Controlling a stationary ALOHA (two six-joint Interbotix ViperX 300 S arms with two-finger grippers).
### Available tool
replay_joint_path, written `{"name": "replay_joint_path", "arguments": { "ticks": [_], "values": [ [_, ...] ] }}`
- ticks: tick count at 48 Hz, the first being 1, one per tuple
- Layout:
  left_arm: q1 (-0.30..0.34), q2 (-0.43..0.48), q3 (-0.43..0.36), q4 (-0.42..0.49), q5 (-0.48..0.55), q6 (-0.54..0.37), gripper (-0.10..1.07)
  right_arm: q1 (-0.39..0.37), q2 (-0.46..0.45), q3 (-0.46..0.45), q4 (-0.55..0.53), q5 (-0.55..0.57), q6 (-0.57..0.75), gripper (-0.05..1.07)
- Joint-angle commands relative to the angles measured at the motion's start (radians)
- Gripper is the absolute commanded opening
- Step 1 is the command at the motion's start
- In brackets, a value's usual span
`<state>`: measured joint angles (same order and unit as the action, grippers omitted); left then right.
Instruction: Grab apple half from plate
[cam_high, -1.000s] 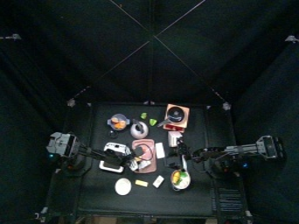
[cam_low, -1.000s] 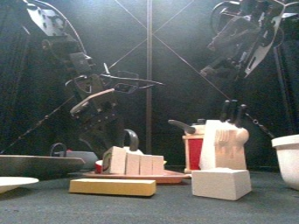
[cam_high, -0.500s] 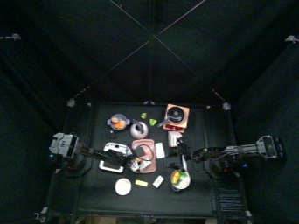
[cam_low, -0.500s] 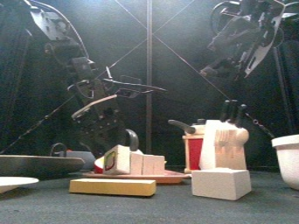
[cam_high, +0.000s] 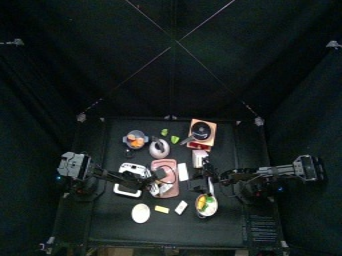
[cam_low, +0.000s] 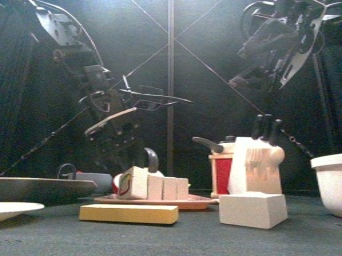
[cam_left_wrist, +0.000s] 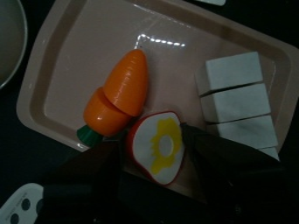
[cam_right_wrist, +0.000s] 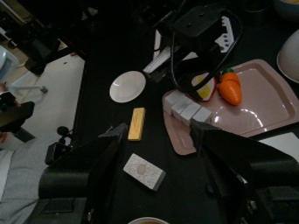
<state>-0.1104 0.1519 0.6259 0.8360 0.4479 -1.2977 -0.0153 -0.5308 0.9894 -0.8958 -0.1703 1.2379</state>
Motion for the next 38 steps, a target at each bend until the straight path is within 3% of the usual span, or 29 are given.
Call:
{"name": "replay_joint_path", "arguments": {
  "ticks": [1, 38],
  "values": [
    [-0.003, -0.021, -0.011, -0.005, 0.009, 0.003, 0.72, -0.002, -0.006, -0.008, 0.002, -0.005, 0.0, 0.91],
    [-0.011, -0.104, -0.006, 0.002, 0.084, 0.005, 0.69, -0.003, -0.006, -0.008, 0.002, -0.003, 0.0, 0.91]
  ]
}}
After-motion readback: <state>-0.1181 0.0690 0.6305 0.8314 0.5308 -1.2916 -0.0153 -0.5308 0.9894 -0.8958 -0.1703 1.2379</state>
